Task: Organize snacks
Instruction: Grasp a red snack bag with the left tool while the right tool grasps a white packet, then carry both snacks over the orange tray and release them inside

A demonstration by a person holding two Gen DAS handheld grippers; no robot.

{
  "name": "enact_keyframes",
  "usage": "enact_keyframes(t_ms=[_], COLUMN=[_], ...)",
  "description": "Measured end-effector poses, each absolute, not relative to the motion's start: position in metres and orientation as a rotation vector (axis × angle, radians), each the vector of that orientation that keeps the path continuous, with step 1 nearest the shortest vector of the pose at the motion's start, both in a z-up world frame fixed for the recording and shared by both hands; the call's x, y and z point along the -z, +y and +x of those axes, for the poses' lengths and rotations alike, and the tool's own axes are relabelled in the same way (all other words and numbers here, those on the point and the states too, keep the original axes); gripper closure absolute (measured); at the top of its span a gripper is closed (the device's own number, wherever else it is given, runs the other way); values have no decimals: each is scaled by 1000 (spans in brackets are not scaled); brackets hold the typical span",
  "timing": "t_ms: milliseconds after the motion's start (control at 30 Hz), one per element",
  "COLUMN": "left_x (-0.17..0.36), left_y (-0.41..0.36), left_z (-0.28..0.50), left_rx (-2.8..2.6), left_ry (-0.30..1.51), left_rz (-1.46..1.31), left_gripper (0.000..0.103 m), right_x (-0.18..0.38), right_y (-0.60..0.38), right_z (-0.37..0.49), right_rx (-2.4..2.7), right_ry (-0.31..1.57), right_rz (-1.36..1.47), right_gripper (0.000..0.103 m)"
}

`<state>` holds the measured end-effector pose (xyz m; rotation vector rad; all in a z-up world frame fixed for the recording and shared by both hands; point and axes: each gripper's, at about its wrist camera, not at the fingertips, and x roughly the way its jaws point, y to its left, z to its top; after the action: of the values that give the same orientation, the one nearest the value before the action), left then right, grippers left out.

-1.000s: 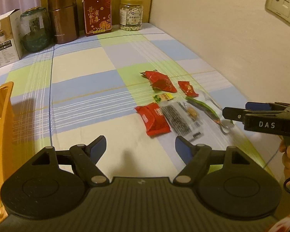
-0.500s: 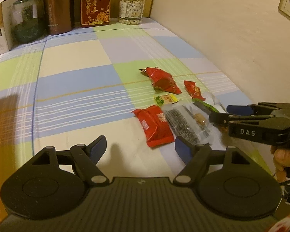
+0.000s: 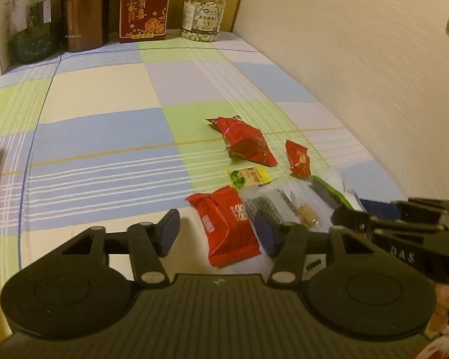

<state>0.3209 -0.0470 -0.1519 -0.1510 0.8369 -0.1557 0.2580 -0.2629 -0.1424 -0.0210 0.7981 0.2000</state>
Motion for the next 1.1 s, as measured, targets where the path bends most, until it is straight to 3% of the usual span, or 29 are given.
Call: enact_keyframes(t_ms=[167,333,1100], left_x=[155,154,88], left_y=[-49,-52,-4], left_z=[323,324,212], left_rx=[157,177,104], left_ry=[843,848,809], left_rz=[-141,-109,-152], left_gripper=[64,78,78], right_x=[142,139,65], right_y=[-263,-262,-219], right_z=[255,252,187], right_rx=[-197,-192,-211], right_ry=[800,803,739], right_rz=[-7,7,68], right_gripper=[72,72,72])
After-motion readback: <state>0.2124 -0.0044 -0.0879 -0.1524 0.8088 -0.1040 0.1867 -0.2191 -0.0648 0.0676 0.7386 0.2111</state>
